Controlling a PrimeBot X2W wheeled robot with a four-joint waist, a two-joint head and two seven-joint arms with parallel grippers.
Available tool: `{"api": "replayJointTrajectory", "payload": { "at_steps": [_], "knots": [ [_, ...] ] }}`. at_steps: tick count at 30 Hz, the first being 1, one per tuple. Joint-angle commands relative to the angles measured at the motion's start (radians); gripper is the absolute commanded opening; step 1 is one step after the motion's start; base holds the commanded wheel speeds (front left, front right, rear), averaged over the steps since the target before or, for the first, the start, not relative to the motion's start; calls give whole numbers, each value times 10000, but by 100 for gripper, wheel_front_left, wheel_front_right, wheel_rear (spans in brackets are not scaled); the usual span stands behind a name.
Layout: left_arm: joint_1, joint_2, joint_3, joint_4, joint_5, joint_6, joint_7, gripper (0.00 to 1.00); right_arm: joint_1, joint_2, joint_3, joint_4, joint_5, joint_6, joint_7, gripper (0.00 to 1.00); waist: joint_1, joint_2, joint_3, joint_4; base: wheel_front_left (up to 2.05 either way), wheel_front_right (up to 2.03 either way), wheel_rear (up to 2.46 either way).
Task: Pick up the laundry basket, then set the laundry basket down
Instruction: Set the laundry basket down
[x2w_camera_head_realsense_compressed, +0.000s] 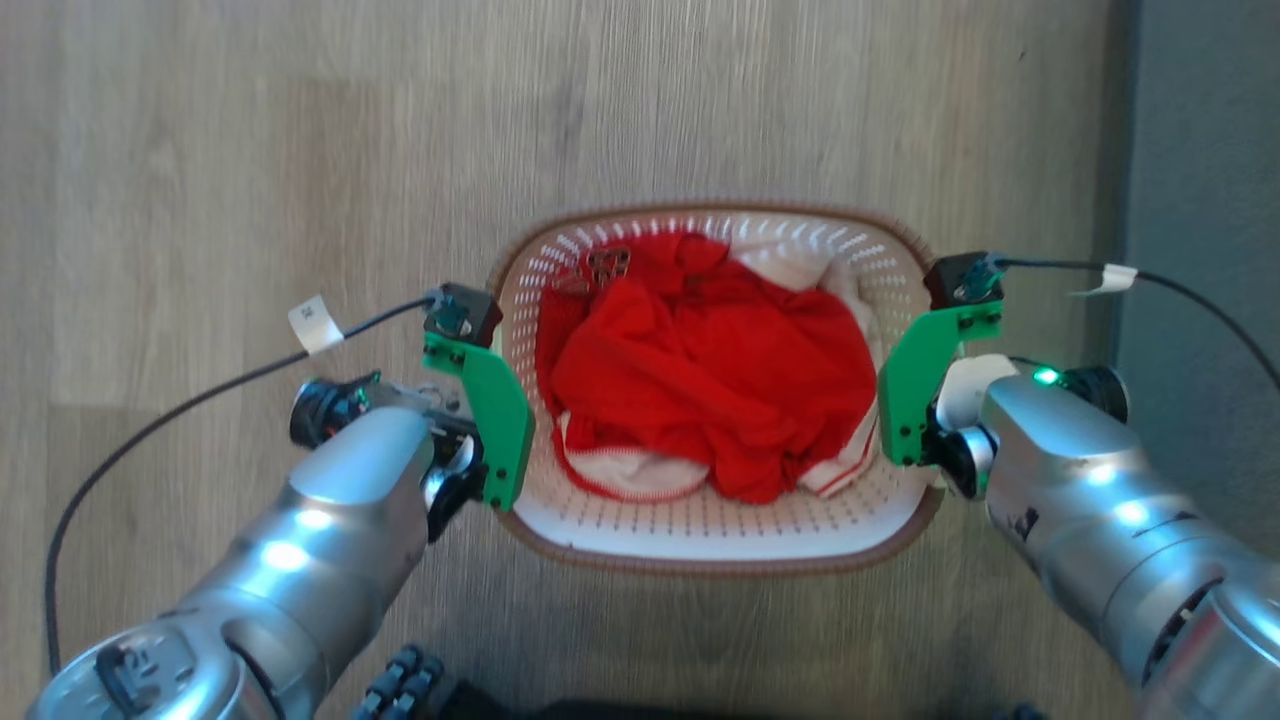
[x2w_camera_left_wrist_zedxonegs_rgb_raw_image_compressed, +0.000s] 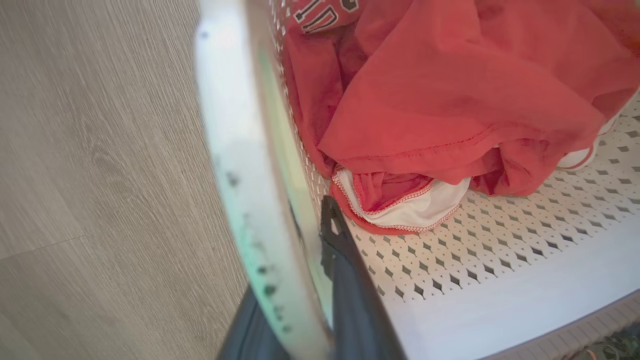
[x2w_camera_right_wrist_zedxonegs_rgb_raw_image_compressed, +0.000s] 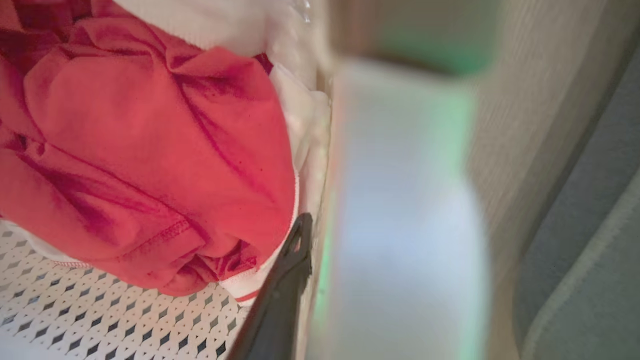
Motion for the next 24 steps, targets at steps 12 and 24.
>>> {"api": "replayJointTrajectory", "payload": {
  "at_steps": [12, 24],
  "knots": [
    [-724, -17, 2, -706, 668, 243, -797, 0, 59, -357, -870, -207, -538, 156, -845, 0, -3, 0, 2097, -42, 0, 0, 0],
    [-941, -18, 2, -919, 607, 397, -977, 0, -163, -511, -1591, -206, -1376, 156, -1205, 0, -3, 0, 2793, 12, 0, 0, 0]
  ]
}}
